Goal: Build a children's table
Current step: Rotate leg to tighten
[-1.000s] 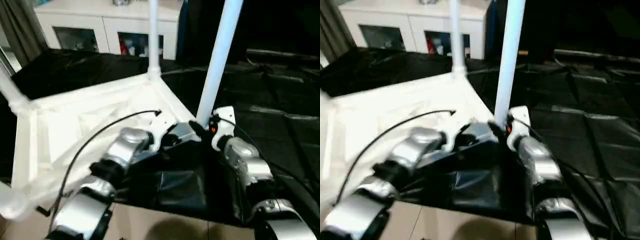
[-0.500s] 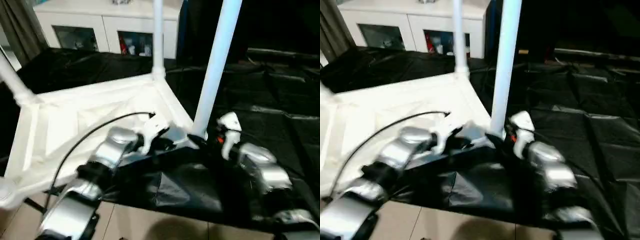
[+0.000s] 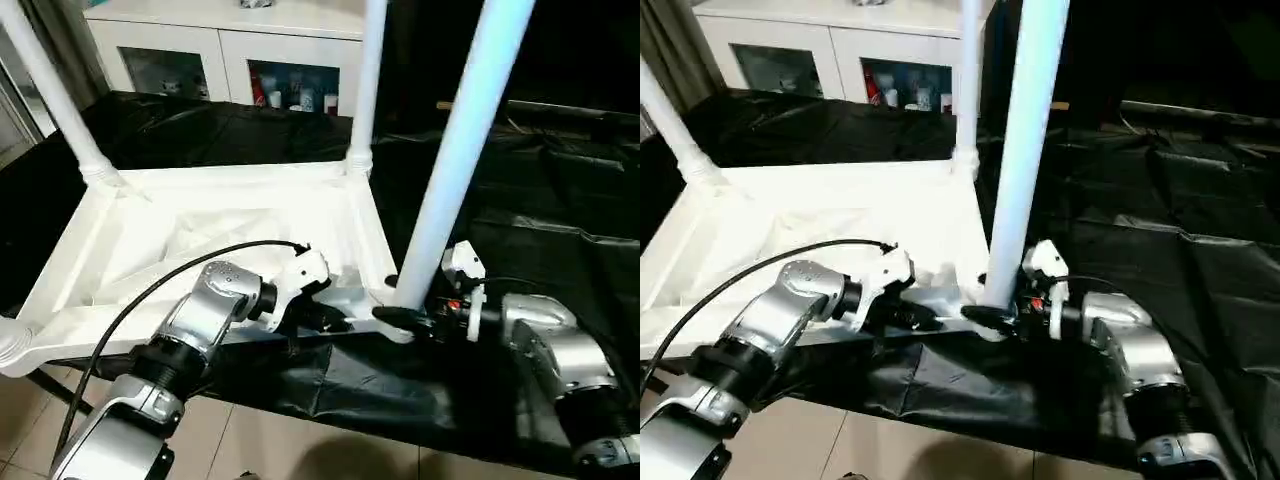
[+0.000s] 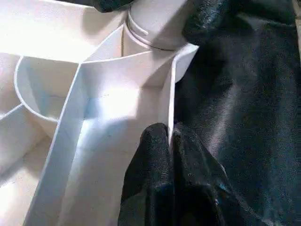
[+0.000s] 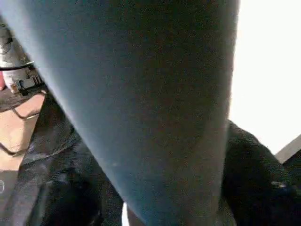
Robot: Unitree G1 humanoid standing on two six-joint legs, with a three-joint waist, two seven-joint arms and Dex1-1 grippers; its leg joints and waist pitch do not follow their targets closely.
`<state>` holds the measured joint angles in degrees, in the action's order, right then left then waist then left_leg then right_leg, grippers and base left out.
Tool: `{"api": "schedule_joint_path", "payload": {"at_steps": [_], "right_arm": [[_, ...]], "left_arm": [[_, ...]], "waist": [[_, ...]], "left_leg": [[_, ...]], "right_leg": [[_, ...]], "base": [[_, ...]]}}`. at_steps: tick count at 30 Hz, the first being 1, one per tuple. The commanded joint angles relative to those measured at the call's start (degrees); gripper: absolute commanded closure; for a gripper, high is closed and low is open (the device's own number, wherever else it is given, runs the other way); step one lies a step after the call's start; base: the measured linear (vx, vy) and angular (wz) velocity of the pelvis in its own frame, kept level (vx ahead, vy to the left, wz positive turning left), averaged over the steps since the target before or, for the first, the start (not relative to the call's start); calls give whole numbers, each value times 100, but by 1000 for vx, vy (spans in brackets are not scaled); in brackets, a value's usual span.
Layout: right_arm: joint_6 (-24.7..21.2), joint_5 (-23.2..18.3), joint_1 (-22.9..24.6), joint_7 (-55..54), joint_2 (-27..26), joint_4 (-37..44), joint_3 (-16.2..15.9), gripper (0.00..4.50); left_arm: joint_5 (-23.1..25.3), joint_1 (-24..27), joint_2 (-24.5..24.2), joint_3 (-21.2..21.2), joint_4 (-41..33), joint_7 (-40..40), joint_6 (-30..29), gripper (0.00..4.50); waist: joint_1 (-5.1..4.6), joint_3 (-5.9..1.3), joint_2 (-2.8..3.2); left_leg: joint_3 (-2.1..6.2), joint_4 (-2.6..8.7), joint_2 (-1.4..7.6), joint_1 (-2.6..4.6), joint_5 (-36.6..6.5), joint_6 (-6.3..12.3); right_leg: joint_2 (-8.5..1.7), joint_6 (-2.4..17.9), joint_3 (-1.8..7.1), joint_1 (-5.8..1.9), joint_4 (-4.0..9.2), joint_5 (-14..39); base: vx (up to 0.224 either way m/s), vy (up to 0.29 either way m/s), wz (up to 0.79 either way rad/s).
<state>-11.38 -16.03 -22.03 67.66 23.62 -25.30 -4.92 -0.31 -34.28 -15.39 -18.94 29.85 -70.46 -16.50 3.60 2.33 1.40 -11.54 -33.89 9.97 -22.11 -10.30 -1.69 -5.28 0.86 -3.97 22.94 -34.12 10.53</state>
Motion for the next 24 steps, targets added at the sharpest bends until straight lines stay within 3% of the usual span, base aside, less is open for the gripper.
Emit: {"api": "schedule_joint_path", "payload": {"at_steps": [1, 8, 10, 12, 13, 15, 17, 22, 23, 24], "right_arm": [[-140, -65, 106, 169, 1, 159, -162, 165], [-243, 7, 217, -56, -131, 209, -214, 208], [-58, 311, 192, -878, -434, -108, -154, 216], [286, 725, 68, -2004, -770, -611, -60, 228], [333, 836, 15, -2440, -899, -788, -8, 232], [278, 915, -152, -3496, -1251, -1209, 210, 239], [222, 902, -257, -3998, -1452, -1394, 331, 244], [384, 1035, -631, -4701, -1985, -1794, 372, 244], [463, 1004, -694, -4585, -2048, -1828, 381, 193], [467, 855, -763, -4268, -2083, -1798, 420, 180]], "left_arm": [[-164, -13, 48, -36, -159, -51, -64, 450], [-71, -57, 119, 50, -80, 295, 14, 450], [60, -214, 302, 218, 241, 930, 108, 450], [152, -425, 527, 406, 624, 1623, 159, 450], [165, -495, 611, 463, 735, 1837, 144, 450], [165, -730, 903, 687, 1051, 2607, 98, 450], [148, -859, 1069, 808, 1216, 3008, 111, 450], [146, -1081, 1397, 809, 1509, 3314, 299, 450], [171, -1105, 1411, 791, 1555, 3283, 345, 450], [195, -1101, 1378, 758, 1565, 3168, 397, 450]], "waist": [[-12, -326, -95], [-18, -323, -98], [-29, -312, -92], [-97, -271, -102], [-119, -283, -118], [-158, -273, -123], [-197, -284, -147], [-192, -316, -122], [-184, -324, -114], [-185, -328, -118]], "left_leg": [[146, 394, 356, 102, -1072, 503], [149, 394, 350, 109, -1094, 487], [150, 403, 352, 115, -1173, 453], [159, 428, 322, 148, -1508, 167], [189, 437, 318, 154, -1607, 46], [187, 441, 310, 179, -1773, 20], [191, 443, 298, 149, -1741, 71], [177, 431, 296, 118, -1509, 189], [172, 423, 295, 113, -1451, 240], [165, 415, 291, 112, -1414, 271]], "right_leg": [[-364, 1285, 252, -260, 410, 1242], [-368, 1278, 249, -254, 419, 1263], [-368, 1235, 255, -234, 437, 1408], [-378, 1091, 249, -173, 520, 2077], [-384, 975, 236, -202, 528, 2357], [-377, 889, 248, -161, 566, 2547], [-368, 833, 245, -181, 577, 2485], [-370, 953, 257, -200, 529, 1937], [-374, 994, 257, -219, 512, 1774], [-370, 1014, 258, -220, 508, 1695]], "base": [[0, 0, 0], [0, 0, 0], [0, 0, 0], [0, 0, 0], [-53, 5, -2], [0, 0, 0], [0, 0, 0], [0, 0, 0], [0, 0, 0], [0, 0, 0]]}}
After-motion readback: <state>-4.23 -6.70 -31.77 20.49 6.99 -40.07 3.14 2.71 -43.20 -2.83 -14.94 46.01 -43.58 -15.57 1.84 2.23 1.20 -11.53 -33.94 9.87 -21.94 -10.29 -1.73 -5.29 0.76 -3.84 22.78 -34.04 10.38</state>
